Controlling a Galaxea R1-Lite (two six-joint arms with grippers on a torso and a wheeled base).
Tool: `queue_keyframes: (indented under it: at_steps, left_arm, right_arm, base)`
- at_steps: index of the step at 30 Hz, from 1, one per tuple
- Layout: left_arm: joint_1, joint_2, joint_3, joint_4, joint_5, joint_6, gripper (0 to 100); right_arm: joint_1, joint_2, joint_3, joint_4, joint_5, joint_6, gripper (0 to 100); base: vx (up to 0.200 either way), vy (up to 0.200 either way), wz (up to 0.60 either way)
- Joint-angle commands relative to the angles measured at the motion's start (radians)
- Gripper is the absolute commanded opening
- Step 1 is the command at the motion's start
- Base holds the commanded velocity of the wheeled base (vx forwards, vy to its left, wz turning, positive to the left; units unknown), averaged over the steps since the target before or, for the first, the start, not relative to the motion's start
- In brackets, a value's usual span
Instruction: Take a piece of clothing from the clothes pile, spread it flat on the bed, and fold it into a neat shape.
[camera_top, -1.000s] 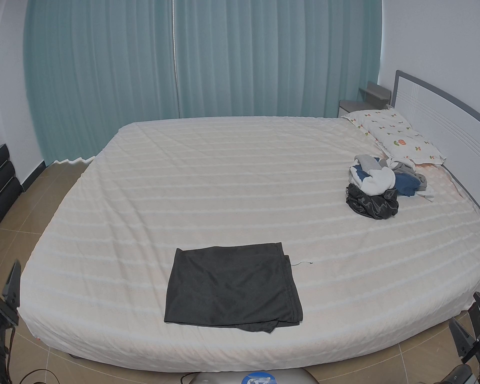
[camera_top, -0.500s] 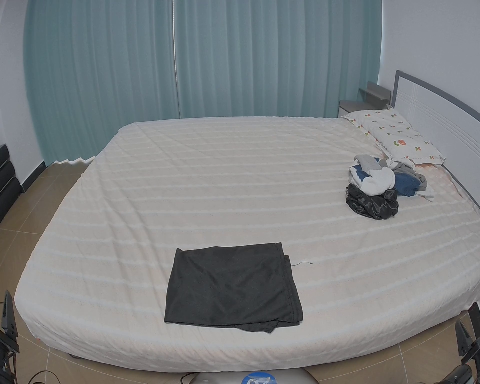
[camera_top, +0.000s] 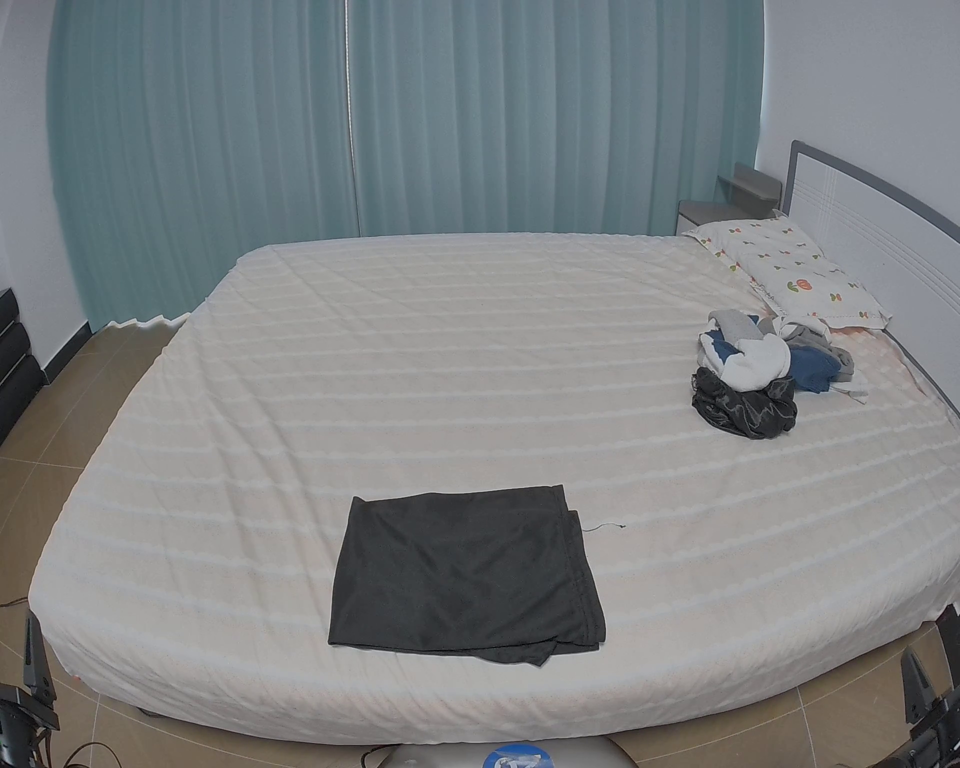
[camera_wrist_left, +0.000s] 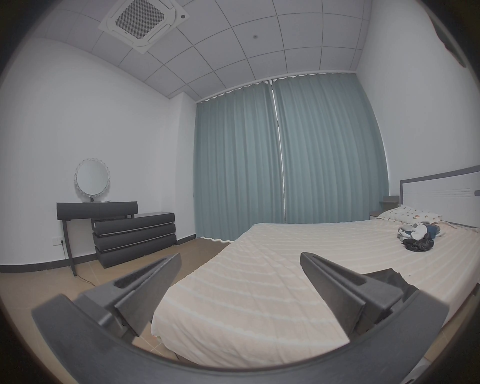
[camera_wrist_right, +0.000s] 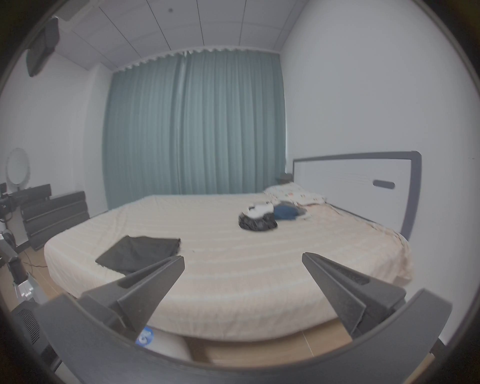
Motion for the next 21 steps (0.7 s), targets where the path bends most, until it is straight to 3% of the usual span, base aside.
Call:
queue_keyframes:
  at_steps: [1, 7, 10, 15, 21]
  left_arm:
    - [0.013, -0.042, 0.032, 0.004, -0.041, -0.008, 100]
    - [0.014, -0.045, 0.032, 0.027, -0.17, -0.011, 100]
    - [0.014, -0.045, 0.032, 0.095, -0.179, -0.011, 100]
    - [0.014, -0.043, 0.032, 0.098, -0.185, -0.009, 100]
    - [0.014, -0.043, 0.032, 0.112, -0.276, -0.032, 100]
  right_arm:
    - [-0.006, -0.026, 0.109, -0.154, 0.105, -0.021, 100]
    - [-0.006, -0.026, 0.109, -0.141, 0.108, -0.024, 100]
    - [-0.007, -0.026, 0.109, -0.141, 0.105, -0.015, 100]
    - [-0.006, -0.026, 0.109, -0.141, 0.105, -0.013, 100]
    - [-0.007, -0.026, 0.109, -0.141, 0.104, -0.016, 100]
  base:
    - [0.0, 0.0, 0.0]
    - [0.0, 0.0, 0.0]
    - [0.0, 0.0, 0.0]
    - [0.0, 0.0, 0.0]
    - [0.0, 0.0, 0.0]
